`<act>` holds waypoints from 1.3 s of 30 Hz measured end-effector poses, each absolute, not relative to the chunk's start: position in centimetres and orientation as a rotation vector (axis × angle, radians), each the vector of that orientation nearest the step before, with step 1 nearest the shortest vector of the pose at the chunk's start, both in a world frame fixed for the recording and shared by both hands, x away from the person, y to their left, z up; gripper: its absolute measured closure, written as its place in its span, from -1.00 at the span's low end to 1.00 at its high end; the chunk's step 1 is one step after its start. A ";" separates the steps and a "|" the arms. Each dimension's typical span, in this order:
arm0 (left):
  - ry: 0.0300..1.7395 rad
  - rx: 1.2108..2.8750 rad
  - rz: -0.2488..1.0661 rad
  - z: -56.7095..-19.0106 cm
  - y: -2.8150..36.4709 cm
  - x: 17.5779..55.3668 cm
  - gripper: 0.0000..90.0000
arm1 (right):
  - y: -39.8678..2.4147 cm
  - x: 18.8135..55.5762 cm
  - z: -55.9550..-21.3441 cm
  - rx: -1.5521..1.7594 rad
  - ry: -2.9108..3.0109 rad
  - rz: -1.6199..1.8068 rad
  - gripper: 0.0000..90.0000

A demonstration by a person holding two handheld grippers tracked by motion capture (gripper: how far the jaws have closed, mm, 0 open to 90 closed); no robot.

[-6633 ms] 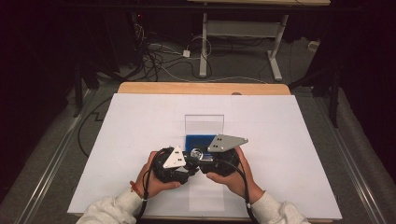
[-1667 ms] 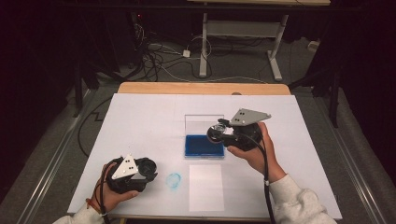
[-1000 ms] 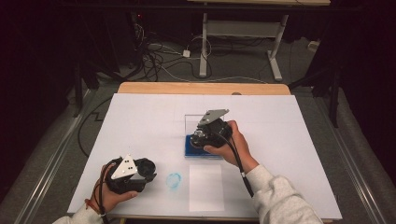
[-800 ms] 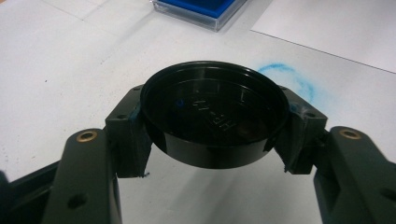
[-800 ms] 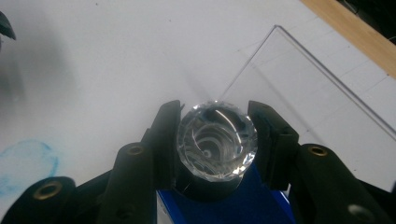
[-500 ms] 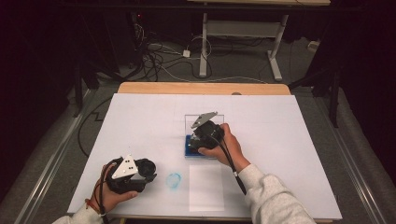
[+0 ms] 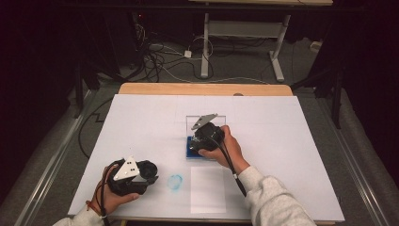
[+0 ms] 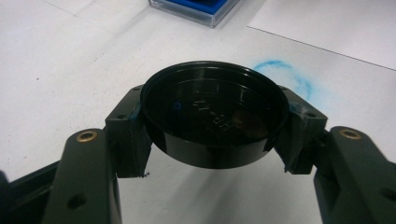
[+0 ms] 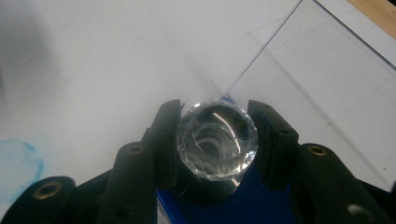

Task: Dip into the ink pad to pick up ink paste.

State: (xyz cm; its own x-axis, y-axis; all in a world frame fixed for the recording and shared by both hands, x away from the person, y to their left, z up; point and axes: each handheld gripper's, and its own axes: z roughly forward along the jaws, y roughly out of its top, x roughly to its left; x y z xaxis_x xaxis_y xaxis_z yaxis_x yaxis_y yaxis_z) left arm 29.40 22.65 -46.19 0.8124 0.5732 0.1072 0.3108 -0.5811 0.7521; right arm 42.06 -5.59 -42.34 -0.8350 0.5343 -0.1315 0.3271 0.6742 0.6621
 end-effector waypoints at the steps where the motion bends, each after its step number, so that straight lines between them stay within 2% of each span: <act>1: 0.646 2.227 0.439 -46.2 22.6 29.4 -0.19 | -5.6 42.0 -42.4 0.685 2.575 0.928 0.28; 17: 0.646 2.226 0.436 -46.2 22.8 29.3 -0.19 | -6.6 42.2 -42.6 0.730 2.577 1.002 0.28; 39: 0.640 2.231 0.427 -46.2 22.7 29.3 -0.19 | -5.5 42.1 -42.5 0.658 2.568 0.908 0.28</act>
State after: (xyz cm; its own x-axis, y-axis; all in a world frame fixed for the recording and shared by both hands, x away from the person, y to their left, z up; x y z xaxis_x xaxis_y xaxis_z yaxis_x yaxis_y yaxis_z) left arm 29.30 22.67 -46.22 0.8183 0.5658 0.1015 0.3108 -0.5841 0.7498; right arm 42.10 -5.47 -42.47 -0.8359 0.5260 -0.1571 0.3105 0.6890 0.6549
